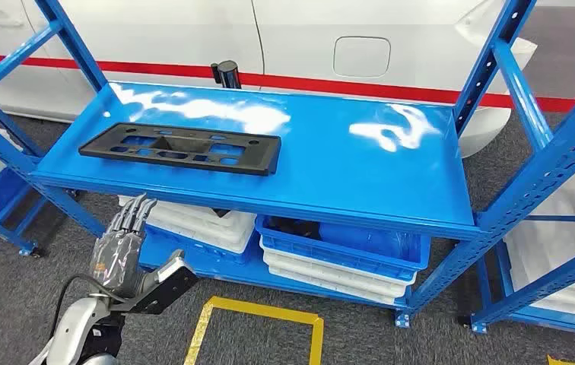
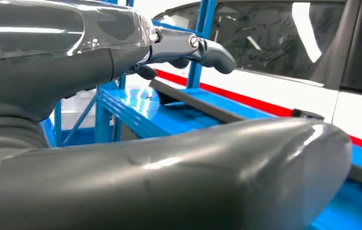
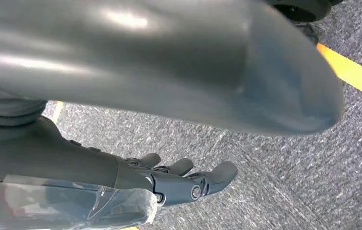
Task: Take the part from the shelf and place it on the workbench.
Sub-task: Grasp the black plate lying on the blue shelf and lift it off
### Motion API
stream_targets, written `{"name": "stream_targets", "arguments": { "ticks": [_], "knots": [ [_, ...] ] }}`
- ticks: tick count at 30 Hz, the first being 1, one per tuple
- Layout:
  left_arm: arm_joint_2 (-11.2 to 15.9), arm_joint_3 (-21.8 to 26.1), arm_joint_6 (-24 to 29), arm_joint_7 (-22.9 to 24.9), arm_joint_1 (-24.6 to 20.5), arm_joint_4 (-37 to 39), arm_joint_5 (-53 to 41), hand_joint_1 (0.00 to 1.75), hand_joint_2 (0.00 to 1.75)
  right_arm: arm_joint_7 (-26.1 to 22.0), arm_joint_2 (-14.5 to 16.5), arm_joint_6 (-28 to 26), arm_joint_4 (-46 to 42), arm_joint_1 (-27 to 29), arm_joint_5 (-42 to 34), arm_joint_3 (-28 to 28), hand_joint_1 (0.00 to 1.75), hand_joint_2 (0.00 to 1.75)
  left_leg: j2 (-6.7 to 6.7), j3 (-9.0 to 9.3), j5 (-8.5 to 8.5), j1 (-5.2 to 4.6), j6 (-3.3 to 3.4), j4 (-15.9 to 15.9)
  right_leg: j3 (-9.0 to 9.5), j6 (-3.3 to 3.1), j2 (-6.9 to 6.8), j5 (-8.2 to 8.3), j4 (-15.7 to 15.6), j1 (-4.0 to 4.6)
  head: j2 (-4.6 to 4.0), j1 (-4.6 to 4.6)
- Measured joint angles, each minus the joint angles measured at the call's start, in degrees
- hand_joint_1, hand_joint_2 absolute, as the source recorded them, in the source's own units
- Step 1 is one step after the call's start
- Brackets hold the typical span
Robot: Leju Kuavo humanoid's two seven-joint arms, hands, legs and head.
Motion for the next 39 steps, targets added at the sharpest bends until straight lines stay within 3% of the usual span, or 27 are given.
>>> {"name": "stream_targets", "arguments": {
  "ticks": [3, 5, 7, 8, 9, 10, 11, 13, 14, 15, 19, 21, 23, 24, 25, 26, 28, 29, 30, 33, 35, 36, 38, 39],
  "knots": [
    [0.0, 0.0, 0.0, 0.0, 0.0, -0.1, 0.0, 0.00, 0.00, -0.1, 0.0, 0.0, 0.0, 0.0, 0.0, 0.0, 0.00, 0.00, -0.03, 0.72, 0.02, 0.06, 0.46, -0.8, 0.55, 0.71, -0.17, -0.29, -0.4, 0.06, 0.00, 0.02],
    [0.0, 0.0, 0.0, 0.0, 0.0, -0.3, 0.0, 0.00, 0.00, -0.4, 0.0, 0.0, 0.0, -0.1, 0.0, 0.0, 0.00, 0.00, 0.06, 2.04, 0.07, 0.30, 0.96, -2.1, -0.42, 1.08, -0.41, -1.96, 2.6, 0.24, 0.00, 0.08],
    [0.0, 0.0, -0.1, 0.1, -0.1, -0.3, 0.0, 0.00, 0.00, -0.5, 0.0, 0.0, 0.0, 0.0, -0.1, 0.0, 0.00, 0.00, 0.19, 2.84, -0.26, 0.24, 1.54, -2.5, -4.41, 1.07, -0.54, -4.97, 10.2, 0.30, 0.00, 0.16],
    [0.0, -0.1, -0.2, 0.1, -0.1, -0.3, 0.0, 0.00, 0.00, -0.5, -0.1, 0.0, 0.0, 0.1, -0.1, 0.0, 0.00, 0.00, 0.19, 3.05, -0.49, 0.13, 1.79, -2.5, -6.68, 1.06, -0.54, -5.94, 13.8, 0.31, 0.00, 0.17],
    [0.0, -0.1, -0.3, 0.1, 0.0, -0.3, 0.0, 0.00, 0.00, -0.5, -0.1, 0.0, 0.0, 0.2, -0.2, 0.0, 0.00, 0.00, 0.18, 3.29, -0.72, 0.02, 1.92, -2.4, -8.23, 1.03, -0.54, -5.89, 15.7, 0.33, 0.00, 0.19],
    [0.0, -0.1, -0.3, 0.1, 0.1, -0.3, -0.1, 0.00, 0.00, -0.5, -0.1, 0.0, 0.0, 0.3, -0.2, 0.0, 0.00, 0.00, 0.13, 3.60, -0.99, -0.06, 1.96, -2.4, -8.72, 1.00, -0.54, -4.61, 15.3, 0.34, 0.00, 0.20],
    [0.0, -0.1, -0.3, 0.1, 0.1, -0.3, -0.1, 0.00, 0.00, -0.5, -0.1, 0.0, 0.0, 0.3, -0.2, 0.0, 0.00, 0.00, 0.08, 4.01, -1.31, -0.10, 1.92, -2.4, -7.99, 0.93, -0.55, -2.29, 12.6, 0.35, 0.00, 0.20],
    [0.0, -0.1, -0.3, 0.1, 0.2, -0.3, -0.1, 0.00, 0.00, -0.5, -0.1, 0.0, 0.0, 0.3, -0.2, 0.0, 0.00, 0.00, 0.01, 4.77, -2.14, -0.26, 1.56, -2.1, -4.76, 0.65, -0.56, 2.36, 4.3, 0.42, 0.00, 0.20],
    [0.0, -0.1, -0.3, 0.1, 0.2, -0.3, -0.1, 0.00, 0.00, -0.5, -0.1, 0.0, 0.0, 0.2, -0.2, 0.0, 0.00, 0.00, 0.00, 4.93, -2.52, -0.35, 1.32, -2.0, -3.50, 0.45, -0.54, 3.53, 1.4, 0.48, 0.00, 0.19],
    [0.0, -0.1, -0.3, 0.1, 0.1, -0.3, -0.1, 0.00, 0.00, -0.5, -0.1, 0.0, 0.0, 0.2, -0.2, 0.0, 0.00, 0.00, -0.01, 4.96, -2.80, -0.44, 1.08, -1.9, -2.86, 0.25, -0.51, 3.81, -0.2, 0.57, 0.00, 0.17],
    [0.0, 0.0, -0.3, 0.1, 0.1, -0.3, -0.1, 0.00, 0.00, -0.5, -0.1, 0.0, 0.0, 0.2, -0.2, 0.0, 0.00, 0.00, 0.06, 4.51, -4.05, -0.31, 0.13, -0.5, -2.45, -0.62, -0.43, 3.30, -0.7, 0.31, 0.00, 0.06],
    [0.0, 0.0, -0.3, 0.1, 0.0, -0.3, -0.1, 0.00, 0.00, -0.6, -0.1, 0.0, 0.0, 0.2, -0.2, 0.0, 0.00, 0.00, 0.13, 1.68, -6.64, 0.10, -0.83, 5.3, -2.05, -1.00, -0.47, 3.03, -0.8, 0.04, 0.00, -0.14],
    [0.0, 0.0, -0.5, 0.1, 0.1, -0.3, -0.1, 0.00, 0.00, -0.6, 0.0, 0.0, 0.0, 0.2, -0.2, 0.0, 0.00, 0.00, 0.16, -3.19, -9.36, 0.67, -1.66, 13.8, -1.78, -1.12, -0.49, 2.68, -0.8, -0.05, 0.00, -0.25],
    [0.0, -0.1, -0.5, 0.1, 0.2, -0.3, -0.1, 0.00, 0.00, -0.6, 0.0, 0.0, 0.0, 0.2, -0.2, 0.0, 0.00, 0.00, 0.16, -5.03, -9.62, 0.94, -1.90, 16.3, -1.60, -1.06, -0.48, 2.47, -0.8, -0.11, 0.00, -0.27],
    [0.0, -0.1, -0.6, 0.1, 0.2, -0.3, -0.1, 0.00, 0.00, -0.6, 0.0, 0.0, 0.0, 0.2, -0.2, 0.0, 0.00, 0.00, 0.17, -5.67, -8.66, 1.14, -2.05, 16.4, -1.32, -0.96, -0.46, 2.24, -0.8, -0.19, 0.00, -0.28],
    [0.0, -0.1, -0.6, 0.1, 0.2, -0.3, -0.1, 0.00, 0.00, -0.6, 0.0, 0.0, 0.0, 0.3, -0.2, 0.0, 0.00, 0.00, 0.17, -5.07, -6.63, 1.30, -2.14, 14.1, -0.93, -0.80, -0.42, 1.96, -0.8, -0.29, 0.00, -0.28],
    [0.0, -0.1, -0.6, 0.1, 0.2, -0.3, -0.1, 0.00, 0.00, -0.6, 0.0, 0.0, 0.0, 0.2, -0.3, 0.0, 0.00, 0.00, 0.17, -1.66, -1.83, 1.40, -2.19, 5.5, -0.04, -0.33, -0.32, 1.34, -0.8, -0.44, 0.00, -0.29],
    [0.0, -0.1, -0.7, 0.1, 0.1, -0.3, -0.1, 0.00, 0.00, -0.6, 0.0, 0.0, 0.0, 0.2, -0.4, 0.0, 0.00, 0.00, 0.15, -0.14, -0.45, 1.25, -2.04, 2.0, 0.19, -0.03, -0.25, 1.07, -0.8, -0.43, 0.00, -0.30],
    [0.0, -0.1, -0.7, 0.1, 0.1, -0.3, -0.1, 0.00, 0.00, -0.6, 0.0, 0.0, 0.0, 0.1, -0.6, 0.0, 0.00, 0.00, 0.13, 0.73, 0.07, 1.06, -1.82, 0.0, 0.29, 0.27, -0.18, 0.88, -0.8, -0.40, 0.00, -0.30],
    [0.0, -0.1, -0.8, 0.2, 0.2, -0.4, -0.1, 0.00, 0.00, -0.5, 0.0, 0.0, 0.0, 0.2, -0.8, 0.0, 0.00, 0.00, 0.18, 1.08, -0.36, 0.73, -0.76, -0.7, 0.44, 1.15, -0.09, 0.51, -1.1, -0.43, 0.00, -0.26],
    [0.0, -0.1, -0.8, 0.2, 0.1, -0.4, -0.1, 0.00, 0.00, -0.4, 0.0, 0.0, 0.0, 0.2, -0.9, 0.0, 0.00, 0.00, 0.49, 1.69, -0.49, 0.86, 0.14, -1.2, -0.29, 1.46, -0.24, -0.89, 1.1, -0.40, 0.00, -0.19],
    [0.0, -0.1, -0.9, 0.2, 0.1, -0.5, -0.1, 0.00, 0.00, -0.4, -0.1, 0.0, 0.0, 0.1, -0.9, 0.0, 0.00, 0.00, 0.71, 2.05, -0.63, 0.90, 0.59, -1.4, -1.71, 1.46, -0.32, -2.39, 4.2, -0.35, 0.00, -0.15],
    [-0.1, -0.1, -1.0, 0.2, 0.1, -0.5, -0.1, 0.00, 0.00, -0.4, -0.1, 0.0, 0.0, 0.2, -0.9, 0.0, 0.00, 0.00, 1.02, 2.52, -1.06, 0.64, 1.27, -1.4, -6.38, 1.31, -0.39, -5.62, 12.8, -0.14, 0.00, -0.11],
    [-0.1, -0.2, -1.1, 0.2, 0.1, -0.5, -0.1, 0.00, 0.00, -0.4, -0.1, 0.0, 0.0, 0.3, -0.9, 0.0, 0.00, 0.00, 1.08, 2.73, -1.26, 0.48, 1.45, -1.4, -8.44, 1.26, -0.39, -6.23, 16.0, -0.06, 0.00, -0.10]
  ]
}}
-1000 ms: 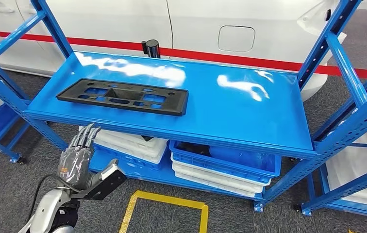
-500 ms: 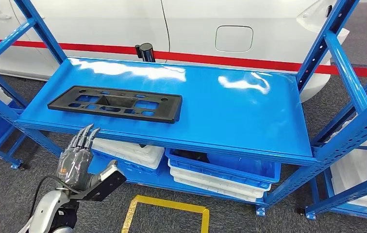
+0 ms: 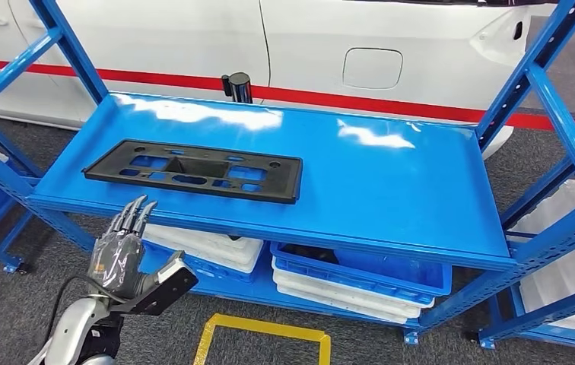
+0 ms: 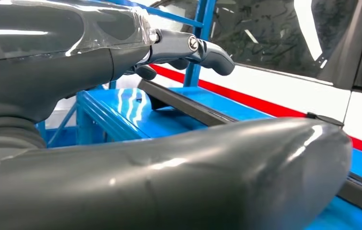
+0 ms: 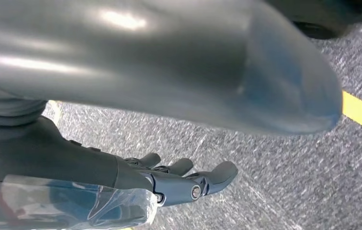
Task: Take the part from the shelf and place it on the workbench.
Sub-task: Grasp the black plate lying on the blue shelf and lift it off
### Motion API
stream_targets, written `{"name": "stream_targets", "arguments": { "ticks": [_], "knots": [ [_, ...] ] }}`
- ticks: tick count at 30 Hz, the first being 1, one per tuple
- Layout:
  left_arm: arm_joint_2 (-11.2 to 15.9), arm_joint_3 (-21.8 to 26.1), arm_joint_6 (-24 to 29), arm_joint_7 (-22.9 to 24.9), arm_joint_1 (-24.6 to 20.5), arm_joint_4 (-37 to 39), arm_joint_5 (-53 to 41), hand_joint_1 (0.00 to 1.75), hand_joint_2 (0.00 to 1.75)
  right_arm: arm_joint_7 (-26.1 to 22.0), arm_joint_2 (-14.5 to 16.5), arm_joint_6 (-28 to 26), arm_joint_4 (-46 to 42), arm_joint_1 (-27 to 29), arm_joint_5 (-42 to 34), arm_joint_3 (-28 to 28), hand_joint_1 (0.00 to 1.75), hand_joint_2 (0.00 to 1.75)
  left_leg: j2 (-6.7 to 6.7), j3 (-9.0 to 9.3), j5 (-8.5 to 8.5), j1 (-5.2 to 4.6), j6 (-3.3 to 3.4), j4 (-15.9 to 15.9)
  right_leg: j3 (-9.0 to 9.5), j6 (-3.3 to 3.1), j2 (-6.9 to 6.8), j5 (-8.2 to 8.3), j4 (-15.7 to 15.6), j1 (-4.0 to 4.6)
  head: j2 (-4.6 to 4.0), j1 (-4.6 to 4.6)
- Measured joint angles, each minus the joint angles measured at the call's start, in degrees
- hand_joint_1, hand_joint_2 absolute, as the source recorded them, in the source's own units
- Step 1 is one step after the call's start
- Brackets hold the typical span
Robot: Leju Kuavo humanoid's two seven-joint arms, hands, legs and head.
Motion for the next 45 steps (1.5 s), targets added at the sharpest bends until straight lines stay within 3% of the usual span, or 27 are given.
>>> {"name": "stream_targets", "arguments": {
  "ticks": [1, 2, 4, 6, 9, 11, 12, 14, 15, 16, 17, 19, 21, 23, 26, 27, 29, 30, 31, 32, 33, 35, 36, 37, 40, 42, 45],
  "knots": [
    [0.0, 0.0, 0.0, 0.0, 0.0, 0.0, 0.0, 0.00, 0.00, 0.0, 0.0, 0.0, 0.0, 0.1, 0.0, 0.0, 0.00, 0.00, 0.02, 0.24, -0.21, -0.16, 0.09, 0.0, -1.10, -0.09, 0.00, 0.51, 1.1, 0.05, 0.00, 0.01],
    [0.0, -0.1, -0.1, 0.0, 0.0, 0.0, 0.0, 0.00, 0.00, 0.0, 0.0, 0.0, 0.0, 0.1, 0.0, 0.0, 0.00, 0.00, 0.01, 0.58, -0.44, -0.29, 0.10, 0.0, -0.97, -0.26, -0.01, 2.21, -0.3, 0.09, 0.00, 0.01],
    [0.0, -0.1, -0.1, 0.0, 0.0, 0.0, 0.0, 0.00, 0.00, 0.0, 0.0, 0.0, 0.0, 0.1, 0.1, 0.0, 0.00, 0.00, -0.02, 1.40, -1.07, -0.46, -0.13, 0.1, 2.09, -0.83, -0.16, 6.98, -8.1, 0.24, 0.00, 0.01],
    [0.0, -0.1, -0.1, 0.0, 0.0, 0.0, 0.0, 0.00, 0.00, 0.0, -0.1, 0.0, 0.0, 0.0, 0.1, 0.0, 0.00, 0.00, -0.05, 1.86, -1.71, -0.71, -0.62, 0.2, 4.83, -1.29, -0.34, 9.51, -14.5, 0.49, 0.00, 0.00],
    [-0.1, -0.1, -0.2, 0.0, 0.0, 0.0, 0.0, 0.00, 0.00, 0.0, 0.0, -0.1, 0.0, -0.1, 0.1, 0.0, 0.00, 0.00, -0.02, 1.86, -2.19, -0.68, -1.31, 0.3, 5.38, -1.72, -0.28, 9.47, -16.0, 0.76, 0.00, -0.01],
    [-0.1, 0.0, -0.2, 0.0, -0.1, 0.0, 0.0, 0.00, 0.00, 0.0, 0.0, -0.1, 0.0, -0.1, 0.1, 0.0, 0.00, 0.00, -0.05, 1.01, -3.42, -0.44, -2.02, 2.3, 5.64, -2.17, -0.21, 9.38, -16.1, 0.54, 0.00, -0.08],
    [-0.1, 0.0, -0.2, 0.0, -0.1, 0.0, 0.0, 0.00, 0.00, 0.0, 0.0, -0.1, 0.0, -0.1, 0.2, 0.0, 0.00, 0.00, -0.08, -0.37, -4.76, -0.26, -2.46, 5.1, 5.80, -2.36, -0.20, 9.31, -16.2, 0.39, 0.00, -0.14],
    [-0.1, 0.0, -0.2, 0.0, -0.1, -0.1, 0.0, 0.00, 0.00, 0.0, 0.1, -0.2, 0.0, -0.1, 0.2, 0.0, 0.00, 0.00, -0.11, -4.80, -7.94, 0.10, -3.20, 13.4, 6.00, -2.60, -0.17, 9.04, -16.2, 0.34, 0.00, -0.23],
    [-0.1, 0.0, -0.2, 0.0, 0.0, -0.1, 0.0, 0.00, 0.00, 0.0, 0.1, -0.2, 0.0, -0.1, 0.2, 0.0, 0.00, 0.00, -0.11, -6.95, -8.80, 0.26, -3.44, 16.9, 6.13, -2.63, -0.13, 8.89, -16.2, 0.34, 0.00, -0.24],
    [-0.1, 0.0, -0.2, 0.0, 0.1, -0.1, 0.0, 0.00, 0.00, 0.1, 0.1, -0.2, 0.0, -0.1, 0.2, 0.0, 0.00, 0.00, -0.11, -8.21, -8.55, 0.40, -3.54, 18.4, 6.33, -2.61, -0.08, 8.71, -16.2, 0.33, 0.00, -0.25],
    [-0.1, 0.0, -0.2, 0.0, 0.1, -0.1, 0.0, 0.00, 0.00, 0.1, 0.1, -0.2, 0.0, -0.1, 0.2, 0.0, 0.00, 0.00, -0.11, -8.22, -7.06, 0.51, -3.54, 17.3, 6.64, -2.54, 0.01, 8.51, -16.2, 0.33, 0.00, -0.25],
    [-0.1, 0.0, -0.2, 0.0, 0.1, -0.1, 0.0, 0.00, 0.00, 0.2, 0.1, -0.2, 0.0, -0.1, 0.2, 0.0, 0.00, 0.00, -0.15, -5.26, -2.06, 0.57, -3.23, 9.3, 7.44, -2.34, 0.22, 8.04, -16.2, 0.32, 0.00, -0.25],
    [-0.1, 0.0, -0.2, 0.1, 0.0, -0.1, 0.0, 0.00, 0.00, 0.2, 0.1, -0.2, 0.0, -0.2, 0.2, 0.0, 0.00, 0.00, -0.22, -2.39, 0.76, 0.23, -2.67, 2.4, 7.88, -1.94, 0.42, 7.64, -16.3, 0.45, 0.00, -0.25],
    [-0.1, 0.0, -0.3, 0.1, -0.1, -0.1, 0.0, 0.00, 0.00, 0.2, 0.1, -0.2, 0.0, -0.2, 0.2, 0.0, 0.00, 0.00, -0.29, -1.78, 0.68, -0.21, -2.10, 1.0, 8.01, -1.36, 0.49, 7.42, -16.5, 0.47, 0.00, -0.24],
    [-0.1, 0.1, -0.3, 0.1, -0.1, -0.1, 0.0, 0.00, 0.00, 0.2, 0.1, -0.2, 0.0, -0.2, 0.3, 0.0, 0.00, 0.00, -0.30, -0.88, 0.84, -0.01, -1.08, 0.1, 7.95, -0.50, 0.27, 6.43, -15.5, 0.33, 0.00, -0.18],
    [-0.1, 0.0, -0.4, 0.1, -0.1, -0.2, 0.0, 0.00, 0.00, 0.1, 0.1, -0.2, 0.0, -0.2, 0.3, 0.0, 0.00, 0.00, -0.25, -0.44, 0.88, 0.12, -0.73, -0.2, 6.95, -0.38, 0.19, 5.19, -13.2, 0.36, 0.00, -0.15],
    [-0.1, 0.0, -0.6, 0.2, -0.1, -0.2, -0.1, 0.00, 0.00, 0.1, 0.1, -0.2, 0.0, -0.1, 0.3, 0.0, 0.00, 0.00, -0.15, -0.01, 0.67, 0.07, -0.24, -0.4, 2.92, -0.34, 0.13, 1.85, -5.5, 0.38, 0.00, -0.12],
    [-0.1, -0.1, -0.8, 0.4, -0.1, -0.2, -0.3, 0.00, 0.00, 0.1, 0.1, -0.2, 0.0, -0.1, 0.3, 0.0, 0.00, 0.00, -0.14, 0.10, 0.55, 0.01, -0.10, -0.4, 0.73, -0.31, 0.12, 0.73, -1.9, 0.39, 0.00, -0.12],
    [-0.1, -0.2, -0.9, 0.6, -0.1, -0.2, -0.6, 0.00, 0.00, 0.1, 0.0, -0.2, 0.0, 0.0, 0.3, 0.0, 0.00, 0.00, -0.16, 0.23, 0.41, -0.03, -0.03, -0.3, -0.76, -0.29, 0.12, 0.64, 0.2, 0.39, 0.00, -0.11],
    [-0.1, -0.3, -1.1, 0.7, -0.1, -0.2, -0.9, 0.00, 0.00, 0.1, 0.0, -0.2, 0.0, 0.1, 0.3, 0.0, 0.00, 0.00, -0.19, 0.41, 0.24, -0.04, -0.03, -0.3, -1.16, -0.28, 0.11, 1.73, -0.1, 0.38, 0.00, -0.11],
    [-0.1, -0.4, -1.2, 0.8, -0.1, -0.2, -1.2, 0.00, 0.00, 0.1, 0.0, -0.2, 0.0, 0.1, 0.2, 0.0, 0.00, 0.00, -0.24, 0.67, 0.02, -0.02, -0.12, -0.3, -0.30, -0.30, 0.07, 3.83, -2.8, 0.36, 0.00, -0.10],
    [-0.1, -0.5, -1.3, 0.8, -0.1, -0.2, -1.5, 0.00, 0.00, 0.1, 0.0, -0.2, 0.0, 0.0, 0.2, 0.0, 0.00, 0.00, -0.29, 1.25, -0.59, -0.08, -0.54, -0.1, 3.26, -0.47, -0.15, 8.31, -11.2, 0.36, 0.00, -0.10],
    [-0.1, -0.5, -1.3, 0.8, -0.1, -0.2, -1.7, 0.00, 0.00, 0.1, 0.0, -0.2, 0.0, -0.1, 0.2, 0.0, 0.00, 0.00, -0.29, 1.44, -0.90, -0.19, -0.82, 0.0, 4.64, -0.63, -0.23, 9.56, -14.2, 0.41, 0.00, -0.11],
    [-0.1, -0.6, -1.4, 0.8, -0.2, -0.2, -1.8, 0.00, 0.44, 0.1, 0.0, -0.2, 0.0, -0.1, 0.2, 0.0, 0.00, 0.00, -0.29, 1.53, -1.12, -0.28, -1.09, 0.1, 5.35, -0.84, -0.27, 9.99, -15.8, 0.51, 0.00, -0.13],
    [-0.1, -0.8, -1.7, 0.7, -0.5, -0.2, -2.0, 0.00, 1.75, 0.1, 0.0, -0.1, 0.0, -0.1, 0.2, 0.0, 0.00, 0.00, -0.28, 1.48, -1.54, -0.19, -1.76, 0.3, 5.42, -1.61, -0.17, 9.93, -16.3, 0.61, 0.00, -0.15],
    [-0.1, -0.9, -1.9, 0.8, -0.6, -0.2, -2.0, 0.00, 1.75, 0.1, 0.0, -0.1, 0.0, -0.1, 0.2, 0.0, 0.00, 0.00, -0.29, 0.09, -3.52, 0.04, -2.44, 3.4, 5.50, -2.07, -0.17, 9.99, -16.5, 0.33, 0.00, -0.26],
    [-0.1, -1.0, -2.3, 1.0, -0.7, -0.2, -2.0, 0.00, 1.75, 0.0, 0.0, -0.1, 0.0, -0.2, 0.2, 0.0, 0.00, 0.00, -0.29, -5.69, -8.57, 0.40, -3.46, 15.2, 5.52, -2.31, -0.18, 9.89, -16.4, 0.25, 0.00, -0.42]
  ]
}}
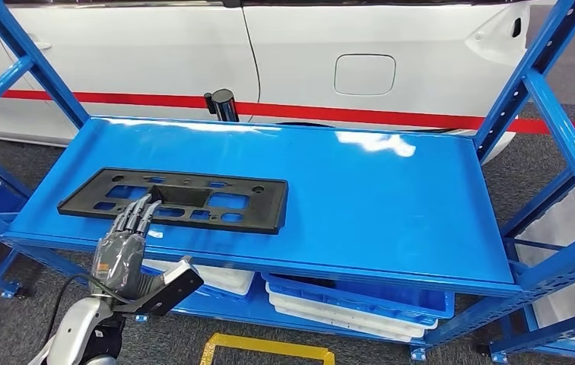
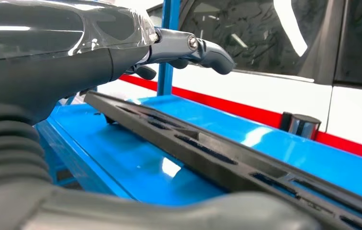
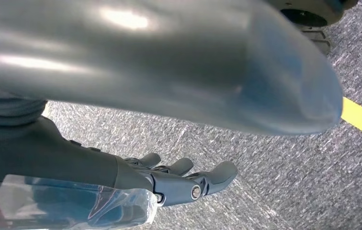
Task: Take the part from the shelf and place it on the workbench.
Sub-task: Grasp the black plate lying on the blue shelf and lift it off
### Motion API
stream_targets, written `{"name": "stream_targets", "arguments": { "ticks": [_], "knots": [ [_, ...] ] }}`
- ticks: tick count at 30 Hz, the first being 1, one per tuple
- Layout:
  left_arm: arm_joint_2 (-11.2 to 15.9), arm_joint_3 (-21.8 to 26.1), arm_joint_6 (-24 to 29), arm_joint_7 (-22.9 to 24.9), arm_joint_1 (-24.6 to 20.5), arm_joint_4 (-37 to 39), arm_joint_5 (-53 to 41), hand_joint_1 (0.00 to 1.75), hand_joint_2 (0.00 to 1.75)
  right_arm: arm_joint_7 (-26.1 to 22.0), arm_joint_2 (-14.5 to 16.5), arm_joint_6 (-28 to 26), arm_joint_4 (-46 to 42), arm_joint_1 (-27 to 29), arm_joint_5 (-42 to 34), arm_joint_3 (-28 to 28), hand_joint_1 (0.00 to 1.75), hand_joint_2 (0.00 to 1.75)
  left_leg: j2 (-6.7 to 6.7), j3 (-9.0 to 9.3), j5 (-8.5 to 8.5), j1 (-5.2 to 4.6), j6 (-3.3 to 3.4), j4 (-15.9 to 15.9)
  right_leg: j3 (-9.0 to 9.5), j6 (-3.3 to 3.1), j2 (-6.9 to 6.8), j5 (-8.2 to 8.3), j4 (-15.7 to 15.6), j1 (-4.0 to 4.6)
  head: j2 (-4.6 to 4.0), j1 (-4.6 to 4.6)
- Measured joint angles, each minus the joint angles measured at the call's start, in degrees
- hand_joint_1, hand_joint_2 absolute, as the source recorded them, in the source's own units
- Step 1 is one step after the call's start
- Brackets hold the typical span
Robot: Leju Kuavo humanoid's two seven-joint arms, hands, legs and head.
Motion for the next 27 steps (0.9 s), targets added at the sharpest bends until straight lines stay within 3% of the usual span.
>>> {"name": "stream_targets", "arguments": {
  "ticks": [1, 2, 3, 5, 7, 9, 11, 13, 15, 16, 17, 18, 20, 22, 25, 27],
  "knots": [
    [0.0, -0.1, -0.1, 0.1, 0.0, 0.0, 0.0, 0.00, 1.75, 0.0, 0.0, 0.0, 0.0, 0.0, 0.0, 0.0, 0.00, 0.00, 0.00, -1.45, -0.50, 0.08, -0.12, 2.5, 0.02, -0.01, 0.01, -0.03, 0.0, 0.00, 0.00, -0.01],
    [0.0, -0.1, -0.1, 0.1, 0.1, 0.0, 0.0, 0.00, 1.75, 0.0, 0.0, 0.0, 0.0, 0.0, 0.0, 0.0, 0.00, 0.00, 0.00, -1.81, 0.13, 0.12, -0.13, 2.7, 0.06, 0.00, 0.04, -0.05, 0.0, 0.00, 0.00, -0.01],
    [0.0, -0.2, -0.1, 0.1, 0.0, 0.0, 0.0, 0.00, 1.75, 0.0, 0.0, 0.0, 0.0, 0.0, 0.0, 0.0, 0.00, 0.00, 0.00, -0.94, 1.83, 0.15, -0.03, 0.3, 0.16, 0.04, 0.10, -0.09, 0.0, 0.00, 0.00, -0.01],
    [0.0, -0.1, -0.1, 0.2, -0.1, 0.0, 0.1, 0.00, 1.75, 0.1, 0.0, 0.0, 0.0, 0.0, 0.0, 0.0, 0.00, 0.00, -0.01, 3.01, 6.09, 0.05, 0.40, -8.6, 0.44, 0.17, 0.26, -0.18, 0.0, 0.03, 0.00, -0.01],
    [0.0, 0.0, -0.1, 0.3, -0.2, 0.0, 0.5, 0.00, 1.75, 0.1, 0.0, 0.1, 0.0, -0.1, 0.0, 0.0, 0.00, 0.00, -0.02, 5.51, 8.12, -0.35, 0.97, -14.4, 0.58, 0.56, 0.35, -0.28, -0.1, 0.13, 0.00, 0.00],
    [0.2, 0.2, 0.0, 0.6, -0.2, 0.0, 1.1, 0.00, 1.75, 0.1, 0.0, 0.2, 0.0, 0.0, 0.1, 0.0, 0.00, 0.00, -0.04, 5.67, 8.25, -0.75, 1.55, -15.1, 0.67, 1.22, 0.36, -0.28, -0.3, 0.10, 0.00, 0.01],
    [0.3, 0.6, 0.0, 0.7, -0.3, 0.0, 1.5, 0.00, 1.75, 0.1, 0.0, 0.2, 0.0, 0.0, 0.1, 0.0, 0.00, 0.00, -0.02, 6.02, 8.70, -0.54, 2.31, -15.6, 0.58, 1.84, 0.25, -0.79, 0.2, 0.05, 0.00, 0.03],
    [0.5, 1.0, 0.0, 0.7, -0.4, 0.0, 1.8, 0.00, 1.75, 0.1, 0.0, 0.2, 0.0, -0.1, 0.2, 0.0, 0.00, 0.00, 0.04, 6.42, 9.15, -0.30, 2.98, -16.1, -1.26, 2.09, 0.14, -3.61, 4.6, 0.12, 0.00, 0.12],
    [0.7, 1.2, 0.0, 0.8, -0.5, 0.0, 2.2, 0.00, 1.75, 0.3, 0.0, 0.2, 0.0, 0.0, 0.3, 0.0, 0.00, 0.00, 0.06, 6.40, 9.14, -0.43, 3.23, -16.1, -4.98, 2.14, 0.10, -7.58, 12.7, 0.16, 0.00, 0.19],
    [0.8, 1.2, 0.0, 0.8, -0.5, 0.0, 2.4, 0.00, 1.75, 0.4, 0.0, 0.2, 0.0, 0.0, 0.4, 0.0, 0.00, 0.00, 0.07, 6.40, 9.11, -0.48, 3.27, -16.1, -6.49, 2.16, 0.10, -8.58, 15.9, 0.16, 0.00, 0.20],
    [0.9, 1.3, -0.1, 0.8, -0.5, 0.0, 2.6, 0.00, 1.75, 0.4, 0.0, 0.3, 0.0, 0.0, 0.4, 0.0, 0.00, 0.00, 0.06, 6.41, 9.08, -0.51, 3.28, -16.1, -7.04, 2.17, 0.10, -8.40, 16.9, 0.16, 0.00, 0.21],
    [1.0, 1.4, -0.1, 0.8, -0.5, 0.0, 2.8, 0.00, 1.75, 0.4, -0.1, 0.3, 0.0, 0.0, 0.5, 0.0, 0.00, 0.00, 0.04, 6.48, 9.04, -0.52, 3.26, -16.1, -6.41, 2.14, 0.09, -7.10, 15.5, 0.15, 0.00, 0.21],
    [1.5, 1.8, -0.2, 0.8, -0.5, 0.1, 3.1, 0.00, 1.75, 0.4, -0.1, 0.3, 0.0, -0.1, 0.5, 0.0, 0.00, 0.00, -0.01, 6.65, 8.82, -0.53, 3.01, -15.9, -2.42, 1.96, 0.01, -3.05, 7.2, 0.12, 0.00, 0.21],
    [1.9, 2.3, -0.3, 0.7, -0.7, 0.1, 3.3, 0.00, 1.75, 0.5, -0.1, 0.4, 0.0, -0.3, 0.6, 0.0, 0.00, 0.00, -0.06, 6.58, 8.48, -0.76, 2.51, -15.6, 0.63, 1.54, -0.07, -0.83, 0.8, 0.17, 0.00, 0.18],
    [2.7, 2.7, -0.4, 0.7, -1.0, 0.2, 3.8, 0.00, 1.75, 0.6, -0.1, 0.4, 0.0, -0.4, 0.6, 0.0, 0.00, 0.00, -0.07, 6.39, 8.31, -0.78, 1.83, -15.4, 0.95, 0.85, -0.07, -0.56, -0.4, 0.38, 0.00, 0.16],
    [3.3, 3.0, -0.6, 0.7, -1.2, 0.4, 4.3, 0.00, 1.75, 0.6, -0.1, 0.4, 0.0, -0.5, 0.6, 0.0, 0.00, 0.00, -0.06, 5.51, 6.98, -0.54, 1.20, -13.5, 0.97, 0.37, -0.07, -0.41, -0.5, 0.22, 0.00, 0.08]
  ]
}}
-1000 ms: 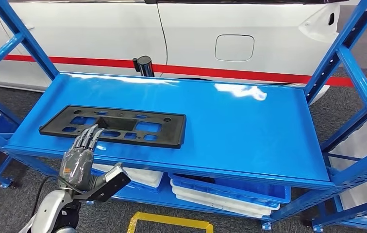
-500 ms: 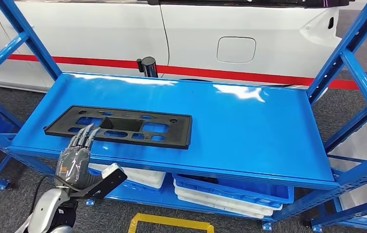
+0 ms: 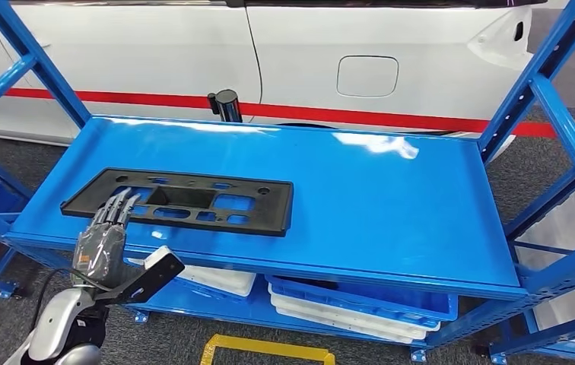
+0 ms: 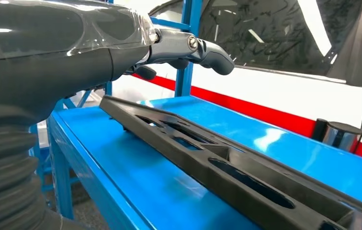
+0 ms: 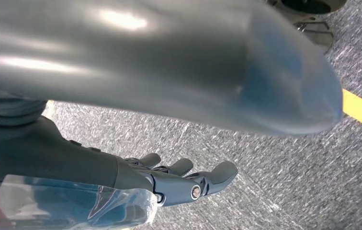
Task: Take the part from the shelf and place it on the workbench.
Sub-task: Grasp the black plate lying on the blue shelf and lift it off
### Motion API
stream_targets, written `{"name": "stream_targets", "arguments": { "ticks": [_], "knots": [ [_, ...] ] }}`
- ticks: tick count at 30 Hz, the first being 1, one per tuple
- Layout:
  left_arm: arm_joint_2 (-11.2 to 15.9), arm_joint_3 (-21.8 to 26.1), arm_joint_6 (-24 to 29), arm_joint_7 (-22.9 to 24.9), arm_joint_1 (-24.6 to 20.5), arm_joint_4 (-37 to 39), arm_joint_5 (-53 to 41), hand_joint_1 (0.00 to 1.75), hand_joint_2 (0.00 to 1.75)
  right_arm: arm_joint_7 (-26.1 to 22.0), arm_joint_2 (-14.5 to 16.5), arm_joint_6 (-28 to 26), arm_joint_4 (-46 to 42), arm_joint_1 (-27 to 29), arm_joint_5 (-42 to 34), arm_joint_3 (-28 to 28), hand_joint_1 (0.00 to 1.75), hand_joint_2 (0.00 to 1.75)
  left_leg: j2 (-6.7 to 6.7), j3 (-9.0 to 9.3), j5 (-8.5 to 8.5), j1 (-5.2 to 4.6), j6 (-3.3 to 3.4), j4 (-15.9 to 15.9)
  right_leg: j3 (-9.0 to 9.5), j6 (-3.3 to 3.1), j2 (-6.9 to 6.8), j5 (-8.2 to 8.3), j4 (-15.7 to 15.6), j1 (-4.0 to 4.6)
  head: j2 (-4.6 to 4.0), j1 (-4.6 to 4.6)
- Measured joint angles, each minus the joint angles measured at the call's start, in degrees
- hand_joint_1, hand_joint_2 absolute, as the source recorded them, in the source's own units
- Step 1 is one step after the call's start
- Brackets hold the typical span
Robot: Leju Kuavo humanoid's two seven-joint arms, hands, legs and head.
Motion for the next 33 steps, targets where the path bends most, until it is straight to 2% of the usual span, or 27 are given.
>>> {"name": "stream_targets", "arguments": {
  "ticks": [1, 3, 4, 5, 6, 7, 9, 10, 11, 14, 15, 16, 17, 19, 20, 21, 22, 24, 25, 26, 29, 30, 31, 33],
  "knots": [
    [0.3, 0.1, -0.1, 0.0, -0.1, 0.1, 0.2, 0.00, 1.75, 0.0, 0.0, 0.0, 0.0, -0.1, 0.0, 0.0, 0.00, 0.00, 0.00, -1.24, -1.47, 0.14, -0.39, 2.7, 0.01, -0.20, -0.01, 0.05, 0.0, -0.13, 0.00, -0.07],
    [0.8, 0.4, -0.3, 0.0, -0.2, 0.3, 0.3, 0.00, 1.75, 0.0, 0.1, 0.1, 0.0, -0.1, 0.1, 0.0, 0.00, 0.00, 0.00, -5.12, -4.92, 0.41, -1.14, 10.7, -0.02, -0.43, 0.00, 0.01, 0.0, -0.16, 0.00, -0.20],
    [1.0, 0.5, -0.4, 0.0, -0.2, 0.5, 0.3, 0.00, 1.75, 0.0, 0.1, 0.1, 0.0, -0.1, 0.1, 0.0, 0.00, 0.00, 0.00, -6.88, -5.90, 0.55, -1.38, 14.1, -0.03, -0.47, 0.00, -0.02, 0.0, -0.16, 0.00, -0.21],
    [1.2, 0.5, -0.5, 0.0, -0.2, 0.7, 0.4, 0.00, 1.75, 0.0, 0.1, 0.1, 0.0, -0.1, 0.1, 0.1, 0.00, 0.00, 0.00, -7.79, -5.85, 0.67, -1.51, 15.5, 0.00, -0.48, 0.02, -0.05, 0.0, -0.16, 0.00, -0.22],
    [1.4, 0.6, -0.6, 0.0, -0.2, 0.8, 0.6, 0.00, 1.75, 0.0, 0.1, 0.1, 0.0, -0.1, 0.1, 0.1, 0.00, 0.00, 0.00, -7.59, -4.75, 0.78, -1.54, 14.7, 0.05, -0.45, 0.05, -0.07, 0.0, -0.16, 0.00, -0.22],
    [1.6, 0.7, -0.7, 0.0, -0.2, 1.0, 0.9, 0.00, 1.75, 0.0, 0.1, 0.1, 0.0, -0.2, 0.1, 0.1, 0.00, 0.00, 0.01, -6.23, -2.79, 0.86, -1.48, 11.4, 0.14, -0.40, 0.11, -0.11, 0.0, -0.16, 0.00, -0.22],
    [2.1, 1.0, -0.8, 0.0, -0.6, 1.1, 1.8, 0.00, 1.75, 0.0, 0.1, 0.2, 0.0, -0.3, 0.2, 0.1, 0.00, 0.00, 0.00, -2.37, 0.93, 0.74, -1.14, 2.8, 0.28, -0.21, 0.24, -0.19, -0.1, -0.09, 0.00, -0.22],
    [2.4, 1.1, -0.9, 0.0, -0.7, 1.2, 2.3, 0.00, 1.75, 0.0, 0.1, 0.2, 0.0, -0.4, 0.2, 0.1, 0.00, 0.00, -0.02, -1.09, 1.89, 0.57, -0.87, -0.1, 0.28, -0.02, 0.27, -0.23, -0.1, -0.02, 0.00, -0.21],
    [2.6, 1.3, -1.0, -0.1, -0.9, 1.3, 2.9, 0.00, 1.75, 0.0, 0.1, 0.2, 0.0, -0.4, 0.3, 0.1, 0.00, 0.00, -0.04, -0.53, 2.13, 0.37, -0.59, -1.5, 0.23, 0.22, 0.28, -0.25, -0.1, 0.03, 0.00, -0.21],
    [3.4, 1.7, -1.1, -0.6, -0.9, 1.8, 4.2, 0.00, 1.75, 0.0, 0.1, 0.3, 0.0, -0.5, 0.4, 0.1, 0.00, 0.00, -0.07, -0.30, 2.25, 0.18, 0.49, -2.1, 0.30, 1.22, 0.22, -0.47, -0.1, -0.03, 0.00, -0.18],
    [3.7, 1.9, -1.1, -0.8, -1.0, 1.9, 4.6, 0.00, 1.75, 0.0, 0.1, 0.4, 0.0, -0.5, 0.4, 0.1, 0.00, 0.00, -0.04, -0.09, 2.44, 0.30, 0.91, -2.3, -0.01, 1.43, 0.17, -1.20, 0.8, -0.01, 0.00, -0.15],
    [3.9, 2.2, -1.1, -1.0, -1.0, 2.1, 4.9, 0.00, 1.75, 0.0, 0.1, 0.4, 0.0, -0.5, 0.4, 0.1, 0.00, 0.00, -0.01, 0.15, 2.62, 0.43, 1.27, -2.6, -0.86, 1.54, 0.12, -2.53, 2.9, 0.04, 0.00, -0.10],
    [4.1, 2.4, -1.1, -1.2, -1.0, 2.3, 5.2, 0.00, 1.75, 0.0, 0.1, 0.4, 0.0, -0.5, 0.4, 0.1, 0.00, 0.00, 0.03, 0.24, 2.68, 0.47, 1.49, -2.6, -2.36, 1.52, 0.08, -4.38, 6.3, 0.04, 0.00, -0.05],
    [4.5, 2.5, -1.1, -1.5, -0.9, 2.7, 5.9, 0.00, 1.75, 0.0, 0.1, 0.5, 0.0, -0.5, 0.4, 0.1, 0.00, 0.00, 0.04, 0.25, 2.63, 0.34, 1.70, -2.6, -6.21, 1.51, 0.06, -7.83, 14.3, 0.11, 0.00, 0.04],
    [4.6, 2.5, -1.0, -1.7, -0.8, 3.0, 6.2, 0.00, 1.75, 0.0, 0.1, 0.5, 0.0, -0.5, 0.4, 0.1, 0.00, 0.00, 0.03, 0.26, 2.60, 0.28, 1.73, -2.6, -7.48, 1.50, 0.06, -8.36, 16.7, 0.11, 0.00, 0.05],
    [4.7, 2.6, -0.9, -1.9, -0.8, 3.3, 6.6, 0.00, 1.75, 0.0, 0.0, 0.5, 0.0, -0.5, 0.5, 0.1, 0.00, 0.00, 0.01, 0.30, 2.57, 0.25, 1.74, -2.6, -7.68, 1.48, 0.06, -7.75, 16.9, 0.11, 0.00, 0.07],
    [4.9, 2.7, -0.8, -2.1, -0.7, 3.5, 7.0, 0.00, 1.75, 0.0, 0.0, 0.6, 0.0, -0.5, 0.5, 0.1, 0.00, 0.00, -0.04, 0.39, 2.52, 0.24, 1.71, -2.6, -6.77, 1.41, 0.06, -6.14, 14.8, 0.11, 0.00, 0.07],
    [5.1, 2.9, -0.6, -2.6, -0.8, 3.9, 7.7, 0.00, 1.75, 0.0, -0.1, 0.6, 0.0, -0.6, 0.7, 0.1, 0.00, 0.00, -0.14, 0.52, 2.26, 0.14, 1.45, -2.3, -2.85, 1.16, 0.03, -2.09, 6.4, 0.13, 0.00, 0.08],
    [5.2, 3.1, -0.6, -2.8, -0.8, 4.0, 7.9, 0.00, 1.75, 0.0, -0.1, 0.6, 0.0, -0.6, 0.7, 0.1, 0.00, 0.00, -0.19, 0.48, 2.09, 0.02, 1.22, -2.1, -1.31, 1.00, 0.02, -0.83, 3.0, 0.15, 0.00, 0.07],
    [5.4, 3.2, -0.6, -3.0, -0.8, 4.2, 8.1, 0.00, 1.75, 0.1, -0.1, 0.7, 0.0, -0.7, 0.9, 0.2, 0.00, 0.00, -0.21, 0.38, 1.94, -0.10, 0.98, -2.0, -0.39, 0.85, 0.02, -0.24, 0.9, 0.21, 0.00, 0.05],
    [5.6, 3.4, -1.2, -3.6, -1.3, 4.6, 8.0, 0.00, 1.75, 0.1, -0.2, 0.9, 0.0, -0.8, 1.3, 0.5, 0.00, 0.00, -0.22, 0.10, 1.68, -0.02, 0.35, -1.7, -0.24, 0.28, 0.06, -0.11, 0.1, 0.29, 0.00, 0.03],
    [5.6, 3.4, -1.5, -3.9, -1.6, 4.7, 7.8, 0.00, 1.75, 0.2, -0.3, 1.0, 0.0, -0.9, 1.4, 0.5, 0.00, 0.00, -0.21, -0.21, 1.12, 0.11, 0.08, -1.0, -0.23, 0.03, 0.06, -0.01, 0.1, 0.20, 0.00, -0.01],
    [5.7, 3.3, -1.8, -4.1, -2.1, 4.9, 7.7, 0.00, 1.75, 0.2, -0.3, 1.1, 0.0, -1.0, 1.5, 0.6, 0.00, 0.00, -0.21, -1.07, -0.04, 0.24, -0.27, 0.9, -0.23, -0.19, 0.05, 0.08, 0.0, 0.06, 0.00, -0.07],
    [5.7, 3.1, -2.5, -4.2, -3.1, 5.3, 7.5, 0.00, 1.75, 0.2, -0.3, 1.3, 0.0, -1.4, 1.8, 0.8, 0.00, 0.00, -0.20, -4.49, -3.75, 0.51, -1.06, 8.4, -0.29, -0.39, 0.04, 0.14, 0.0, -0.03, 0.00, -0.19]
  ]
}}
